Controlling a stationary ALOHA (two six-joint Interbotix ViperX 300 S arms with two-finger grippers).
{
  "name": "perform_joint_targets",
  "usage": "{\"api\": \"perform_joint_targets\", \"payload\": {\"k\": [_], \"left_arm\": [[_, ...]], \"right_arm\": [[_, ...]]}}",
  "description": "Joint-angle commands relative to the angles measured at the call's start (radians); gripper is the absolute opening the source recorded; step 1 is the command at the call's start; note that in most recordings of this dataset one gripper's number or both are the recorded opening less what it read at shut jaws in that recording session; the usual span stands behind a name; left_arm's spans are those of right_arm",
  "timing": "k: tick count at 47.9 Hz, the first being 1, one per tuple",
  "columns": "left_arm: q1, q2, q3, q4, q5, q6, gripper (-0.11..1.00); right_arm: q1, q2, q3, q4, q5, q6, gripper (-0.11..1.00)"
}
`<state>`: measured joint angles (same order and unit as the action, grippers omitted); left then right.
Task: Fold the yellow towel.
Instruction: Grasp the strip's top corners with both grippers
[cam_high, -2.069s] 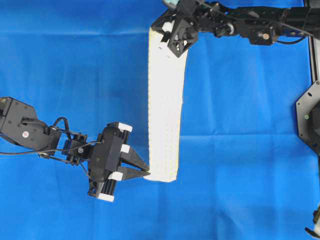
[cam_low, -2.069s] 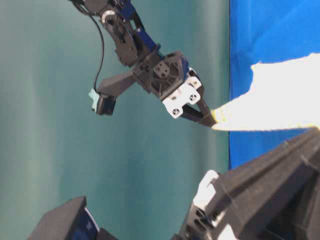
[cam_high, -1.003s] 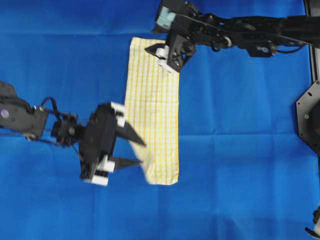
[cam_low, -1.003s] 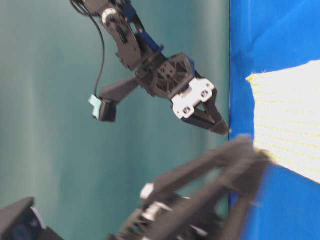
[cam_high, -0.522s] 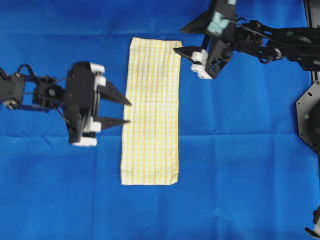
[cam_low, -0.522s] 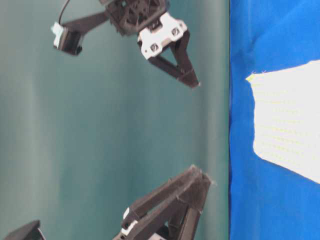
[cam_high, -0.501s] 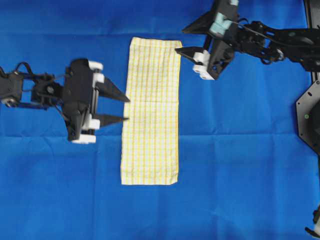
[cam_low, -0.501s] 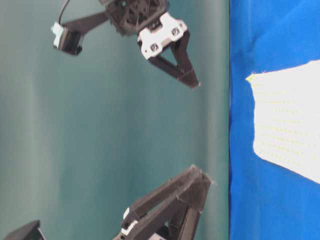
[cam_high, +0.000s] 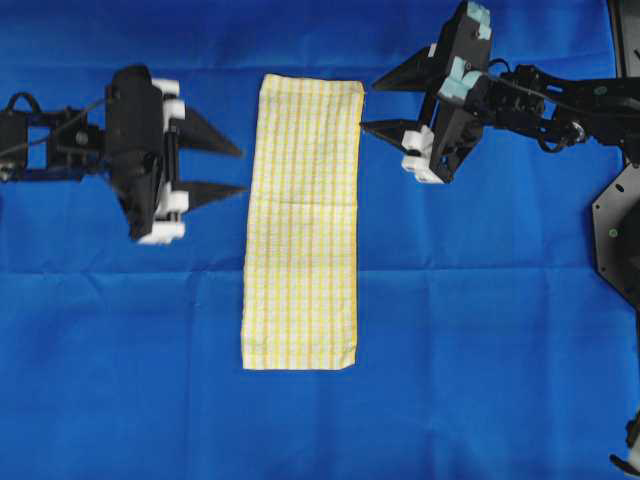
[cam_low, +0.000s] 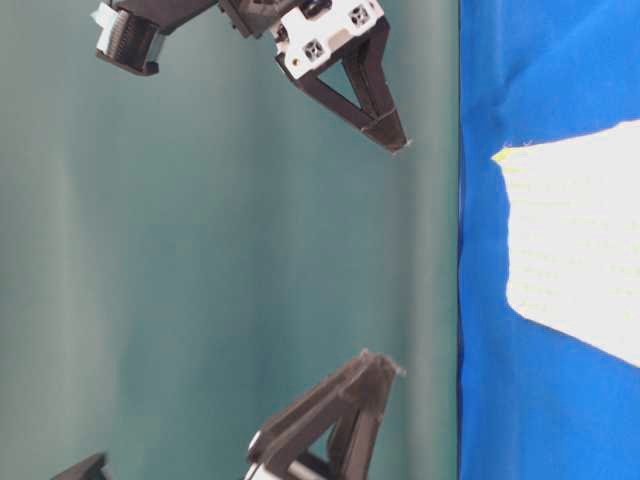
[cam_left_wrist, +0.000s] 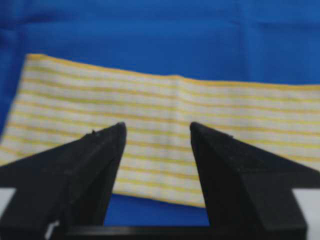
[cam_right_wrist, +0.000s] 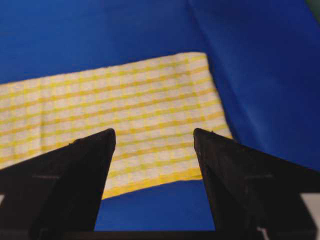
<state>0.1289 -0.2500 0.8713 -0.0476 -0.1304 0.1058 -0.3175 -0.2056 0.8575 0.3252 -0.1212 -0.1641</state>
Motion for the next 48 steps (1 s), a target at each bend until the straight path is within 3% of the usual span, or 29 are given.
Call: {"api": "perform_joint_targets", "payload": {"k": [1,9,15,22,38,43,48], "left_arm": [[0.057,0.028,-0.029,0.002,-0.04,0.031,0.5],[0.161,0.144,-0.071,0.002,-0.107,0.086,0.71],[0.219,0.244,-0.117,0.002,-0.124,0.091,0.77],[0.265,0.35,-0.173,0.002,-0.124,0.094,0.77],[0.331,0.509,-0.227,0.002,-0.175,0.083,0.76],[0.333,0.538,-0.229,0.003,-0.176,0.074,0.7],[0.333,0.56,-0.229,0.002,-0.176,0.074,0.54]], "right_arm": [[-0.04,0.015,-0.026,0.002,-0.009,0.0,0.66],[-0.124,0.109,-0.064,0.002,-0.006,0.002,0.66],[-0.153,0.198,-0.115,0.003,-0.006,0.003,0.69],[-0.156,0.299,-0.17,0.006,-0.005,0.008,0.75],[-0.16,0.416,-0.209,0.064,-0.005,0.009,0.75],[-0.158,0.42,-0.209,0.077,-0.003,0.009,0.74],[-0.156,0.42,-0.21,0.078,-0.003,0.009,0.69]]}}
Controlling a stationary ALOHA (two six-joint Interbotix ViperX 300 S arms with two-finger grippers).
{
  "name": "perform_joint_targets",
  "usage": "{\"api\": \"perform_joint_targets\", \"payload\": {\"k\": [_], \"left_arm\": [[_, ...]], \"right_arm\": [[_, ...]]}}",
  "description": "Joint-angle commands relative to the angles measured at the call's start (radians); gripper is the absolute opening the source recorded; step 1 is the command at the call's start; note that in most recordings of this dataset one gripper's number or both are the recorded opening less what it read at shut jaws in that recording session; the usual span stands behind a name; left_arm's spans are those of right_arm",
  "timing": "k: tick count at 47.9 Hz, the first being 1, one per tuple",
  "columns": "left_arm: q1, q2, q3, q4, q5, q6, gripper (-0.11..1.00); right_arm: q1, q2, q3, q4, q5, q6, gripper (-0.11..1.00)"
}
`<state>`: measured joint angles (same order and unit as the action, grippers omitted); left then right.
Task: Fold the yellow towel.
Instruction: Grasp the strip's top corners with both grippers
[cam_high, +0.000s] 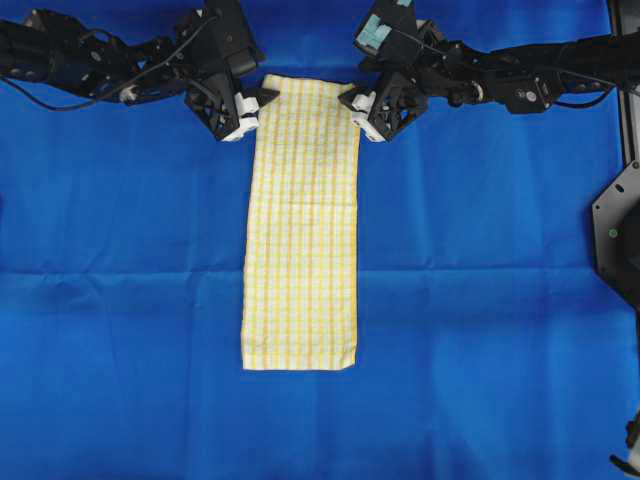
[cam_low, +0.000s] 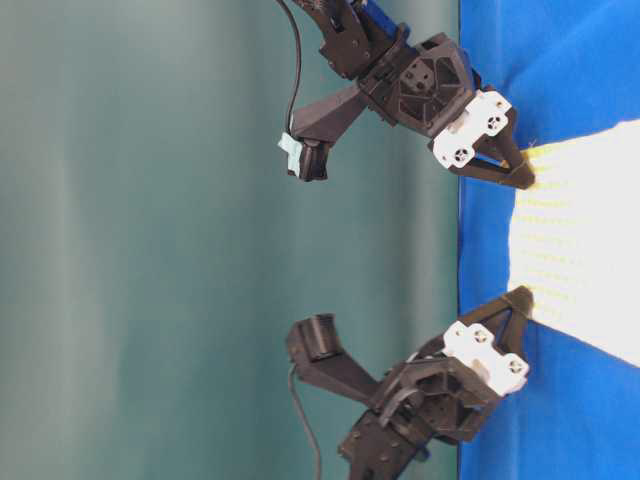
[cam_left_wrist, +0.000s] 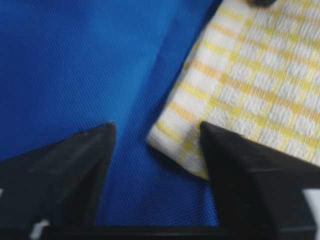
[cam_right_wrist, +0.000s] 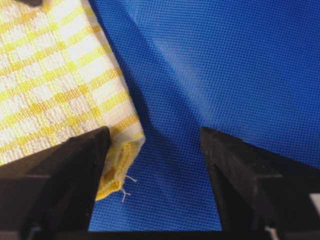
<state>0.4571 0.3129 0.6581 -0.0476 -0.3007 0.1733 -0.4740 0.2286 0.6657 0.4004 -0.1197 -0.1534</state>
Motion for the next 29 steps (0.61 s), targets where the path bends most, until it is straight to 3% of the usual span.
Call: {"api": "perform_joint_targets", "payload": {"k": [1,10,13,29], "left_arm": [[0.005,0.002,-0.015,0.002,-0.006,0.006,0.48],[0.005,0.021,-0.018,0.002,-0.006,0.012,0.12],[0.005,0.021,-0.017,0.002,-0.006,0.017,0.06],[0.015,0.008,-0.012,0.002,0.003,0.04,0.06]], "right_arm": [[0.0,-0.012,-0.018,0.003,-0.005,-0.002,0.66],[0.006,-0.011,-0.026,0.002,-0.006,-0.011,0.18],[0.006,-0.009,-0.026,0.002,-0.009,-0.011,0.04],[-0.009,-0.011,-0.037,0.0,-0.009,-0.015,0.03]]}}
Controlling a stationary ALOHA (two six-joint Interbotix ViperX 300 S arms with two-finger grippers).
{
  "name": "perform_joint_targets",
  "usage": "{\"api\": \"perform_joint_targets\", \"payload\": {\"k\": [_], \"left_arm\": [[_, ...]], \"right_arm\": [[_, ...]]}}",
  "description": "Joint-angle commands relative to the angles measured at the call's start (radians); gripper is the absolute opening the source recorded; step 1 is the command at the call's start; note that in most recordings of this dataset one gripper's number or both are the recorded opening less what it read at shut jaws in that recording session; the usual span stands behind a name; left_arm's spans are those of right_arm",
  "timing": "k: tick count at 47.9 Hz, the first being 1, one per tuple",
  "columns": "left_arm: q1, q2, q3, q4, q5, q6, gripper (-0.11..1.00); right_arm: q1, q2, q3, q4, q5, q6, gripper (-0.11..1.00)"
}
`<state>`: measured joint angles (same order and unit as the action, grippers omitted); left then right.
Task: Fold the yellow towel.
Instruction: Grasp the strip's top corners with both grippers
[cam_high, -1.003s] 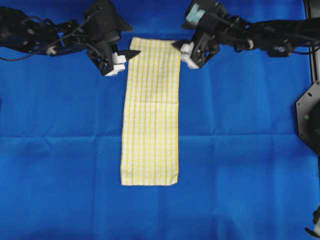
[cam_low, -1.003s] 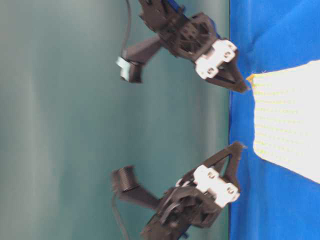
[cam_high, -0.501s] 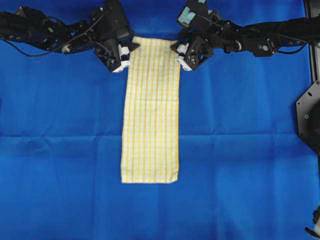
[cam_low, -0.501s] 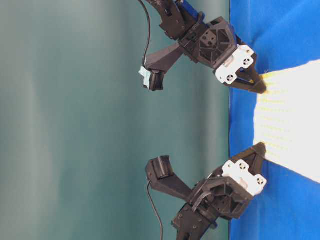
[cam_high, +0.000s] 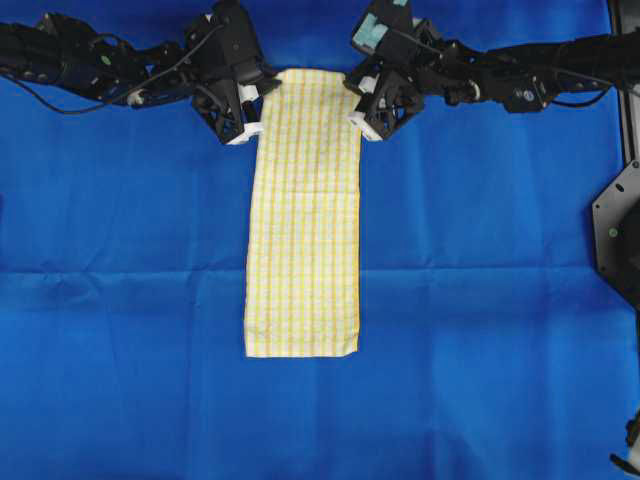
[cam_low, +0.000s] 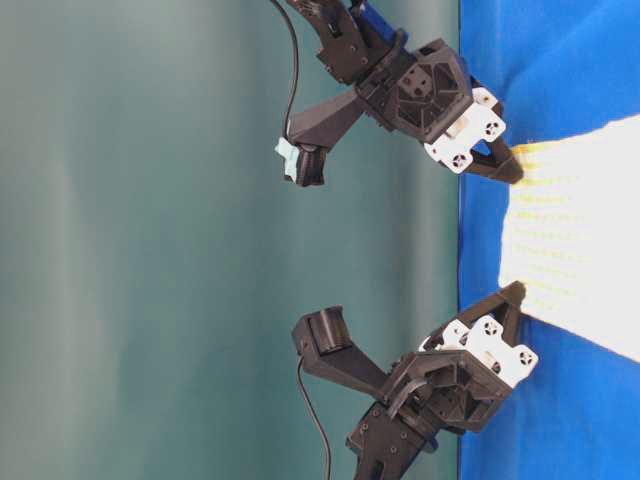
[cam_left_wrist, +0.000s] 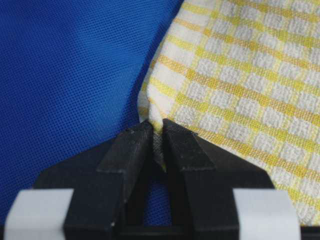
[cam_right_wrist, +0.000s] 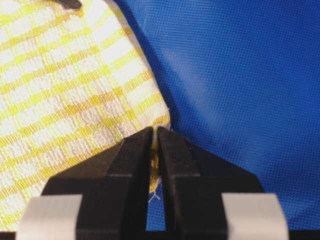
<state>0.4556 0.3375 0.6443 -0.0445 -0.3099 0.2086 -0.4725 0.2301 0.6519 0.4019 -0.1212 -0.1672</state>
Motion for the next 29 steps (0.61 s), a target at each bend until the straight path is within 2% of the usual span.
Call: {"api": "perform_joint_targets", "payload": {"k": [1,16,29], "left_arm": [[0.02,-0.023,0.002,-0.002,0.014,0.005,0.06],[0.037,-0.114,0.0,0.0,0.049,0.014,0.06],[0.044,-0.127,0.005,0.0,0.049,0.012,0.06]], "right_arm": [[-0.012,-0.014,-0.026,-0.002,-0.006,-0.002,0.03],[-0.034,-0.061,-0.037,-0.005,-0.003,-0.008,0.03],[-0.035,-0.074,-0.035,-0.003,0.003,-0.008,0.03]]}}
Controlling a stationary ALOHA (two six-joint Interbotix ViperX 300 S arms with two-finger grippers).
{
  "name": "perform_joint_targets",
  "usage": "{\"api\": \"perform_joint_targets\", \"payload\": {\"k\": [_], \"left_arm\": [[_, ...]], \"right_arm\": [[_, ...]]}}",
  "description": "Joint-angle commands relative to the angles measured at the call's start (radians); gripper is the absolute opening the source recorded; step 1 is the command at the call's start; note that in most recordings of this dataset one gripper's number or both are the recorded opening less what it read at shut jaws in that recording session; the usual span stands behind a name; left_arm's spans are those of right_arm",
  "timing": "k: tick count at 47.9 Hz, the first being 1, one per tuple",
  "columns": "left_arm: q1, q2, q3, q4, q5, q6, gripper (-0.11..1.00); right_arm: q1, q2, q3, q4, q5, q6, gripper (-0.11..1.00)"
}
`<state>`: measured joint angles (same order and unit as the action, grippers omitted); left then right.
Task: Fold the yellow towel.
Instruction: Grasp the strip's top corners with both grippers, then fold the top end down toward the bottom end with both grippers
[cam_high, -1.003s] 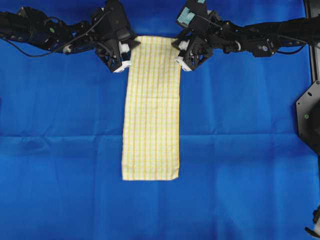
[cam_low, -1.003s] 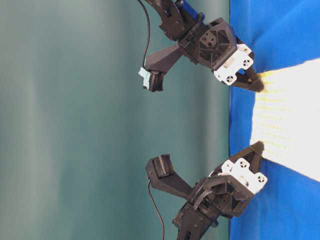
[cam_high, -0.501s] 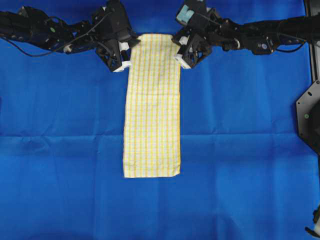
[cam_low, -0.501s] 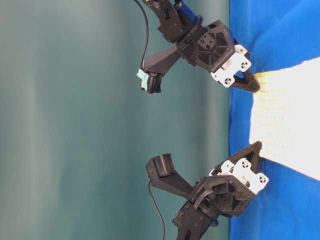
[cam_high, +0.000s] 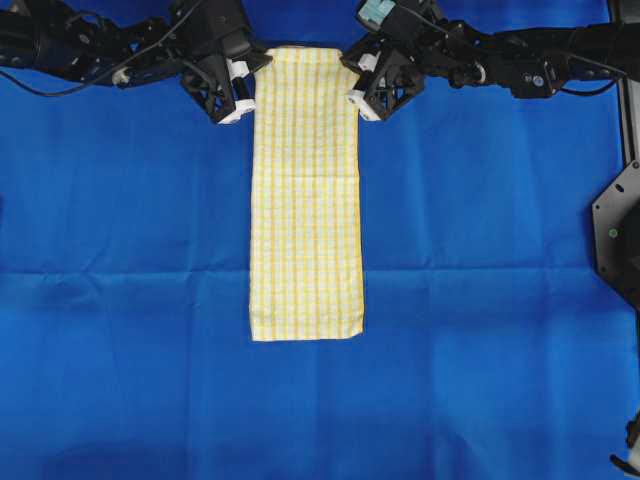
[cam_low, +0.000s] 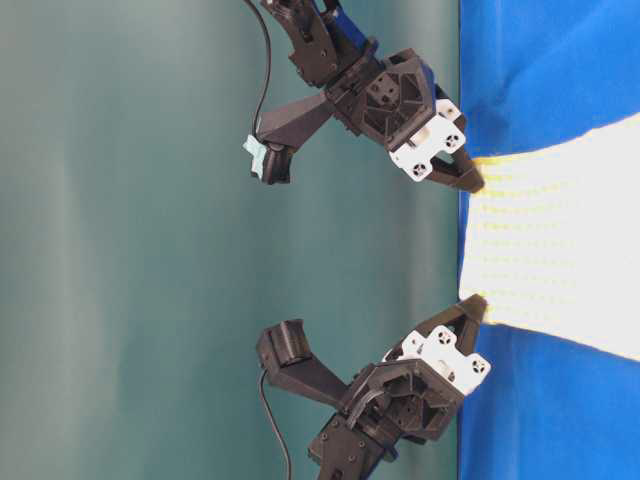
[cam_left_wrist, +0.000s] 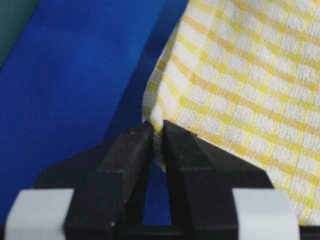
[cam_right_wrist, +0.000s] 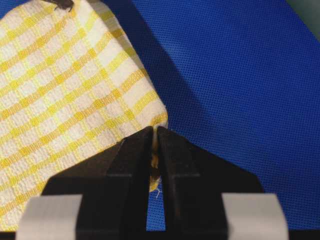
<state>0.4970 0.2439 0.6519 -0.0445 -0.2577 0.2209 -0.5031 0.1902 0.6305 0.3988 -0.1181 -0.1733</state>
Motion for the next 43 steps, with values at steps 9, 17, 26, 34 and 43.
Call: {"api": "perform_joint_targets", "payload": {"k": [9,17,26,34,43], "left_arm": [[-0.02,-0.058,0.009,0.0,-0.003,-0.003,0.06],[-0.069,-0.107,0.041,0.0,-0.003,-0.003,0.06],[-0.155,-0.16,0.101,0.0,-0.003,-0.04,0.06],[-0.264,-0.215,0.161,-0.008,-0.009,-0.064,0.06],[-0.417,-0.244,0.184,-0.008,-0.005,-0.112,0.06]], "right_arm": [[0.017,-0.057,0.002,0.0,0.005,0.003,0.03],[0.069,-0.112,0.043,0.002,0.005,0.014,0.03],[0.158,-0.176,0.107,0.014,-0.005,0.023,0.03],[0.255,-0.225,0.164,0.031,-0.023,0.037,0.03],[0.385,-0.262,0.227,0.063,-0.061,0.066,0.03]]}}
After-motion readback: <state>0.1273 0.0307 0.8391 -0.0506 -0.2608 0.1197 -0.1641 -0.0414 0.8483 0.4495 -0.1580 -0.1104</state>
